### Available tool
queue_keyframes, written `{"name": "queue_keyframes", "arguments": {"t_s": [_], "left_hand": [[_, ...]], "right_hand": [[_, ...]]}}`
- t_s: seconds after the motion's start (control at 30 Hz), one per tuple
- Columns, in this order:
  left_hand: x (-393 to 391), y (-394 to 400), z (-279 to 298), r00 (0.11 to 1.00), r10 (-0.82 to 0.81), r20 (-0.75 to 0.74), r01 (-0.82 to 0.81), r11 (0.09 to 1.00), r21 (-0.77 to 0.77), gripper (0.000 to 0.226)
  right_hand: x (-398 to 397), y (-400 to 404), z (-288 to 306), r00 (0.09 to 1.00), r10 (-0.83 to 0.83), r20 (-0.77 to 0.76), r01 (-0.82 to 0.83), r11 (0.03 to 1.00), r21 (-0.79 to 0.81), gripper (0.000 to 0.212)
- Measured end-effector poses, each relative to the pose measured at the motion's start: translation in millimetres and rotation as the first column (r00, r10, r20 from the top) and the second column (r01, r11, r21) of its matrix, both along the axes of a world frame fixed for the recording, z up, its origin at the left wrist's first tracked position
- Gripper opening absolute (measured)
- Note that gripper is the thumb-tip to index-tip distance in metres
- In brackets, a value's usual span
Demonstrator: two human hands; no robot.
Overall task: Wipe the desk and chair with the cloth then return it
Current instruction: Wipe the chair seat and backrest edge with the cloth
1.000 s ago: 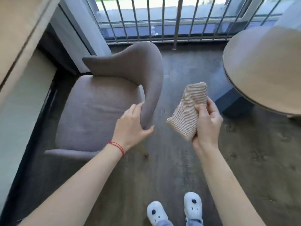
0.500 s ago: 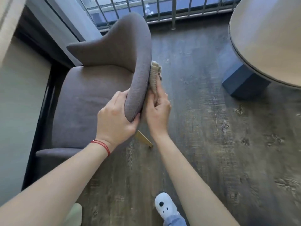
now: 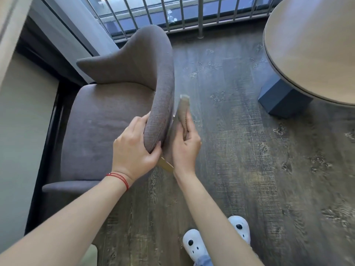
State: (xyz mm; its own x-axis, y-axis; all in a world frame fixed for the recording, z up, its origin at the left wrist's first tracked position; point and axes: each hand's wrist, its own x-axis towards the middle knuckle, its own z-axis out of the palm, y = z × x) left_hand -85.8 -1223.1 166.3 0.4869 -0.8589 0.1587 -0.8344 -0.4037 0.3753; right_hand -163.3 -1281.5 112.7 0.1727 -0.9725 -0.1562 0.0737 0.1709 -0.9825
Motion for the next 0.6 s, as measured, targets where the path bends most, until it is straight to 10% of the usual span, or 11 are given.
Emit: {"name": "queue_keyframes", "arguments": {"t_s": [0.1,0.23,0.37,0.5,0.6], "left_hand": [[1.7,-0.3,-1.1,1.000,-0.005,-0.016,0.005,1.000,-0.007,0.058],[0.1,0.9,-0.4,1.000,-0.002,-0.005,0.002,1.000,0.008,0.056],[1.8,0.9,-0.2,0.999,-0.020,-0.032,0.020,1.000,0.000,0.059],[0.9,1.6,-0.1,0.999,-0.016,-0.038,0.016,1.000,0.001,0.058],[1.6,1.4,-0.5,0.998,-0.030,-0.052,0.031,1.000,0.007,0.058]], "right_hand": [[12.4,-3.9,8.6,0.998,-0.015,-0.053,0.004,0.980,-0.198,0.043],[16.6,-33.8,-2.7,0.999,0.034,0.010,-0.035,0.994,0.102,0.039],[12.7,-20.2,5.7,0.997,0.036,-0.073,-0.052,0.973,-0.224,0.043],[26.7,-56.7,2.2,0.998,0.041,0.048,-0.046,0.993,0.106,0.039],[26.0,-48.9,18.0,1.000,-0.003,-0.030,-0.005,0.969,-0.247,0.042]]}}
